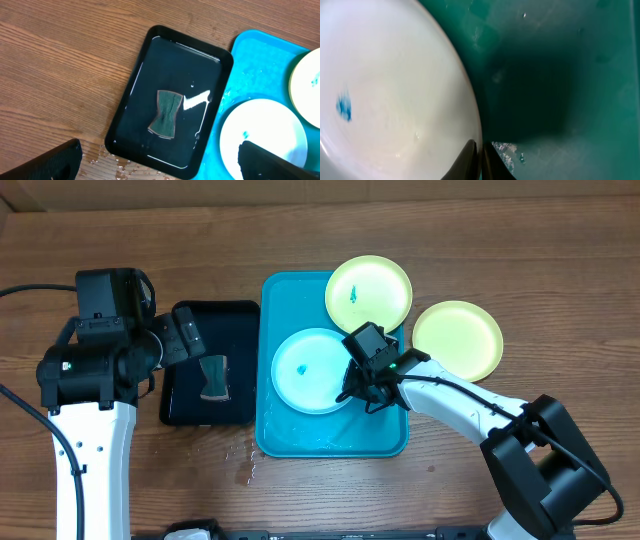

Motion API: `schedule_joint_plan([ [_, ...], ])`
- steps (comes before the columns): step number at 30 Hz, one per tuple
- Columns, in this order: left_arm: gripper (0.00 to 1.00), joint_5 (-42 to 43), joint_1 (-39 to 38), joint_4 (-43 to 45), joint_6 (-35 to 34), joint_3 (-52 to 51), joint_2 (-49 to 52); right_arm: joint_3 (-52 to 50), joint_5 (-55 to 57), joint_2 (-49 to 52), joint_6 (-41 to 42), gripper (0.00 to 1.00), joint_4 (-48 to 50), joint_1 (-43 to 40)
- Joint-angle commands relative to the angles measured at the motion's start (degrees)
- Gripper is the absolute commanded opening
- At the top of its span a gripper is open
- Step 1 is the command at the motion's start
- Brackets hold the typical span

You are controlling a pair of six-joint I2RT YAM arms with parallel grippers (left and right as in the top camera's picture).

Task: Clean dirty plates on tray and stack at the side
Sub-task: 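Grip the light blue plate rim and drag it toward tray center, then lower the left gripper onto the sponge on the black tray and grasp it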

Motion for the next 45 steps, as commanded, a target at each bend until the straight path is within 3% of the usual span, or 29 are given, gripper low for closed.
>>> schedule_joint_plan([
  [1,1.0,0.3,0.3,0.0,-0.6,1.4,0.0,-0.2,4.0,0.4,0.1,0.05,1.2,-0.3],
  [5,1.0,0.2,0.3,0.0,-0.6,1.4,0.0,0.7,3.7,0.4,-1.4,0.07,1.6,-1.4],
  [8,1.0,0.3,0.3,0.0,-0.6,1.4,0.0,1.4,1.0,0.4,-3.1,0.2,1.0,-1.8],
  [12,1.0,0.2,0.3,0.0,-0.6,1.4,0.0,1.4,-1.7,0.4,-3.1,0.25,-0.3,-1.8],
  [25,1.0,1.1,0.3,0.5,-1.5,1.4,0.0,1.3,-0.5,0.4,-3.9,0.14,-0.8,-1.8],
  [30,1.0,10.1,0.3,-1.8,-2.1,1.4,0.3,1.2,0.5,0.4,-3.9,0.15,-1.5,-1.8],
  [33,0.88,12.1,-0.4,-3.4,-0.9,0.3,0.5,1.2,0.7,0.4,-3.9,0.15,-1.7,-1.7],
  [36,0.68,12.0,-2.0,-3.4,1.0,-2.4,1.0,1.2,1.2,0.4,-3.9,0.15,-1.7,-1.8],
  [39,0.63,10.7,-3.9,-2.7,1.0,-6.2,1.7,1.2,1.6,0.4,-3.9,0.15,-1.7,-1.7],
  [45,0.66,8.0,-5.2,0.7,0.7,-13.5,5.4,1.2,1.7,0.4,-3.9,0.15,-1.9,-1.7],
])
